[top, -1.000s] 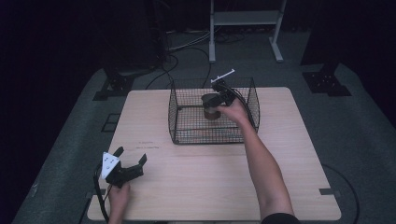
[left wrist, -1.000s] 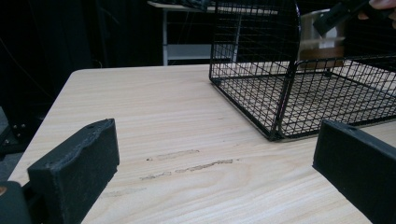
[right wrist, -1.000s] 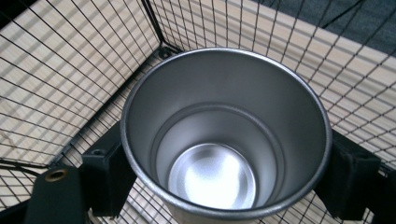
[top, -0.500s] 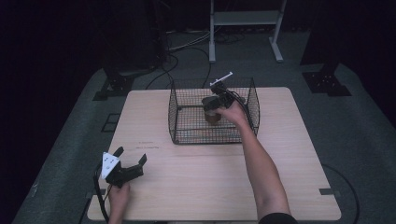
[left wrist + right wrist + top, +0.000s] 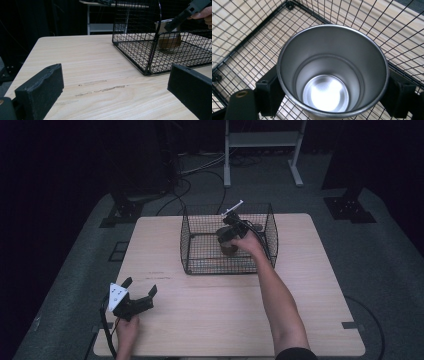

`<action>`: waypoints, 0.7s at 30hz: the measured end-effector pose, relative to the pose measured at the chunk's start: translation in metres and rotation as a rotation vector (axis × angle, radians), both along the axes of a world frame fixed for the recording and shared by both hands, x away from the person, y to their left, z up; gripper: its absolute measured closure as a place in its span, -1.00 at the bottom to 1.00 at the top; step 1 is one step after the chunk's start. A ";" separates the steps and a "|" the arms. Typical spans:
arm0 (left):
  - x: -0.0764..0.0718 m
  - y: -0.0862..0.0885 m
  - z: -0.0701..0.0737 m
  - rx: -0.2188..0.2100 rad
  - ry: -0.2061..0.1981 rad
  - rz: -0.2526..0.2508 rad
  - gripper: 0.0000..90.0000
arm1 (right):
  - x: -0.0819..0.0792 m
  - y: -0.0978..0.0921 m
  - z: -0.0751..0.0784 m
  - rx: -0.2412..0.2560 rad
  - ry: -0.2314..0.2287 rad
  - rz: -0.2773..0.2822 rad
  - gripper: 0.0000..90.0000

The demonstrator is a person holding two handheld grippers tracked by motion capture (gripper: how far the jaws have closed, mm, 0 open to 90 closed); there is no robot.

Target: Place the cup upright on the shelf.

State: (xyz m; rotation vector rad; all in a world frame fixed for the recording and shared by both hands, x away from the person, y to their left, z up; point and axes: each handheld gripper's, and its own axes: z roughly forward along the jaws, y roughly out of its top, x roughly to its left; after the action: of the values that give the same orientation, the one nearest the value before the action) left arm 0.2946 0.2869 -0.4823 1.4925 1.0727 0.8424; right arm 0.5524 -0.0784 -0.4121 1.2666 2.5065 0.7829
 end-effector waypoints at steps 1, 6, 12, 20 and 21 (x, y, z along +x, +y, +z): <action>0.000 0.000 0.000 0.000 0.000 0.000 -1.00 | 0.000 0.000 0.000 0.000 0.000 0.000 -0.61; 0.000 0.000 0.000 0.000 0.000 0.000 -1.00 | -0.001 0.002 -0.001 -0.010 0.003 0.017 -0.61; 0.000 0.000 0.000 -0.002 0.001 0.002 -1.00 | -0.002 0.001 0.000 -0.016 0.006 0.028 -0.63; 0.001 0.001 0.000 -0.005 0.001 0.005 -1.00 | -0.003 0.000 0.002 -0.029 0.017 0.034 -0.69; 0.001 0.001 0.000 -0.005 0.001 0.005 -1.00 | -0.003 -0.001 0.002 -0.032 0.021 0.035 -0.70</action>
State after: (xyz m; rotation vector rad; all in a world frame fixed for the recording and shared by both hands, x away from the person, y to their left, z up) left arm 0.2952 0.2876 -0.4823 1.4861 1.0789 0.8422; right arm 0.5495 -0.0790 -0.4097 1.2302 2.5533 0.7386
